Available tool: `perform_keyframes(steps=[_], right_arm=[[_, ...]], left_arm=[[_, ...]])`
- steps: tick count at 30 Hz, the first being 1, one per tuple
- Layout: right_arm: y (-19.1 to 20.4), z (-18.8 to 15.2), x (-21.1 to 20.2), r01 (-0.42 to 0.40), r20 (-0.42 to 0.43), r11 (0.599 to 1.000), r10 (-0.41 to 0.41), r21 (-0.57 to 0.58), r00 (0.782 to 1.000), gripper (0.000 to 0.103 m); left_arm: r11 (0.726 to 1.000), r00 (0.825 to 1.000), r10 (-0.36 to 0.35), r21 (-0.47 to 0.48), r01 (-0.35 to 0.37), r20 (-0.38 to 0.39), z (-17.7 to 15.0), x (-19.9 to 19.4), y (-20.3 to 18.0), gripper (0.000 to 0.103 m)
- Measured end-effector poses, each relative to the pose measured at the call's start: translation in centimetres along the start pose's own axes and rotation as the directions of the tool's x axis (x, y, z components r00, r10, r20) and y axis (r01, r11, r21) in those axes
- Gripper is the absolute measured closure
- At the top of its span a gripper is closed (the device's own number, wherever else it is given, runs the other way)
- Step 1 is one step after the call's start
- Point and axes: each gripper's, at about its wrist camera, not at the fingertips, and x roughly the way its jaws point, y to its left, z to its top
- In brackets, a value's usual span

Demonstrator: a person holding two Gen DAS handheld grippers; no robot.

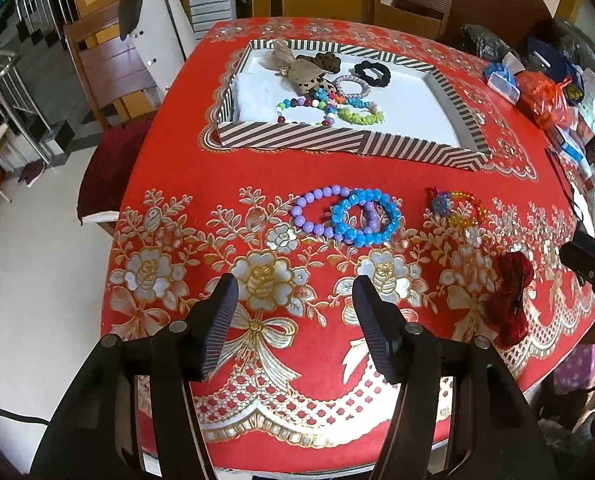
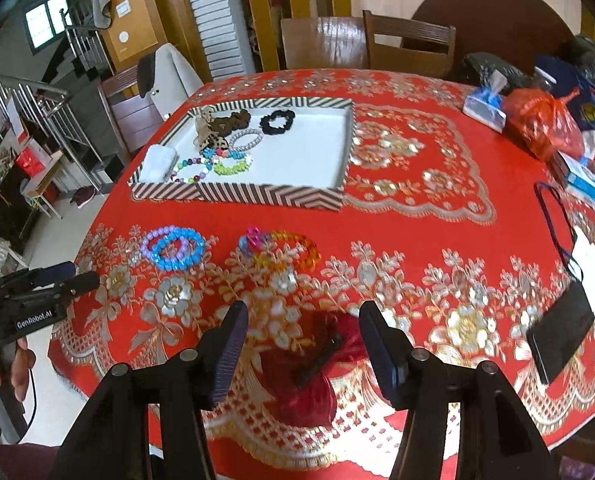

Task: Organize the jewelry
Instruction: 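Withdraw both grippers from the tray toward the red bow and bracelets, then grasp red satin bow with right gripper while left gripper grasps light-blue bead bracelet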

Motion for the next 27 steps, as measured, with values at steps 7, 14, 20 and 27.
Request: perform_keyframes(steps=[7, 14, 20, 27], right_arm=[[-1.1, -1.6, -0.1, -0.005, -0.010, 0.999, 0.006, 0.041, 1.000, 0.048], [-2.3, -3.3, 0.4, -0.019, -0.034, 0.996, 0.022, 0.087, 0.999, 0.047], [-3.6, -4.6, 1.5, -0.020, -0.068, 0.991, 0.029, 0.131, 0.997, 0.047], [-4.5, -5.0, 2.8, -0.048, -0.083, 0.982, 0.064, 0.184, 0.994, 0.047]], left_arm=[[1.000, 1.000, 0.005, 0.005, -0.005, 0.004, -0.6, -0.3, 0.2, 0.044], [0.996, 0.998, -0.055, -0.064, 0.053, -0.024, -0.8, 0.1, 2.3, 0.044], [0.990, 0.996, -0.073, -0.126, 0.066, -0.052, -0.9, 0.9, 4.3, 0.044], [0.986, 0.993, -0.103, -0.138, 0.094, -0.063, -0.2, 1.7, 4.3, 0.044]])
